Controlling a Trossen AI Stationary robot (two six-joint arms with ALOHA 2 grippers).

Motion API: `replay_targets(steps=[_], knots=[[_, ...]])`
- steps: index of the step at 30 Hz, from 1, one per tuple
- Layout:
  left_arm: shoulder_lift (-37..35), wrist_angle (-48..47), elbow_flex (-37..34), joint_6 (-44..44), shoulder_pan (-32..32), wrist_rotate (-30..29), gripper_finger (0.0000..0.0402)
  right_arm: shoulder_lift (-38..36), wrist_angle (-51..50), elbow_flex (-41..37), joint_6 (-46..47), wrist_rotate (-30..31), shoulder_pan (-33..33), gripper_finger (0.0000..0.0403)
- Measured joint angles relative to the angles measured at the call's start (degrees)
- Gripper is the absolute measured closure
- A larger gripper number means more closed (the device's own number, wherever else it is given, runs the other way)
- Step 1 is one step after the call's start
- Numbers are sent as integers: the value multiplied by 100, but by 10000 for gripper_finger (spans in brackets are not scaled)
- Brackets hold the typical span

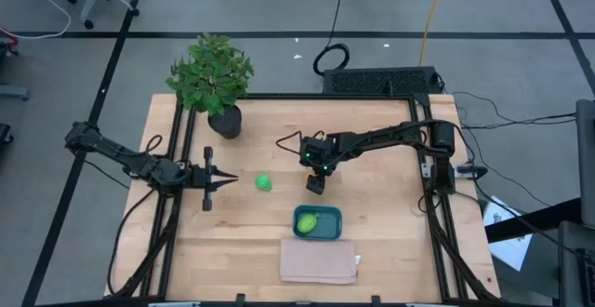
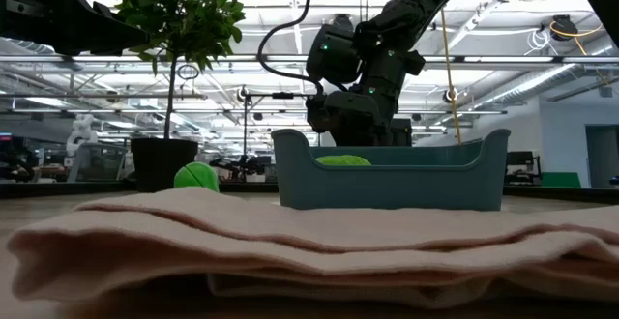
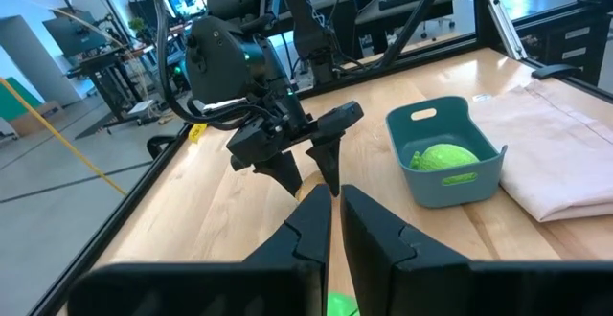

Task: Pick and placing Produce into tupperware
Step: Put the brown potato into the blue bin

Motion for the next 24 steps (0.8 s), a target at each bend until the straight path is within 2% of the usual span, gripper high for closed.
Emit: replay_targets(steps=[7,15,24], knots=[[0,2,0,-2,1,-3,369,-115,96,0,-38,-109,22,221],[0,14,0,-25,1,-40,369,-133,-203,322,-207,-61,11,218],[0,31,2,-120,1,-44,369,-140,-1098,985,-463,-39,7,220]])
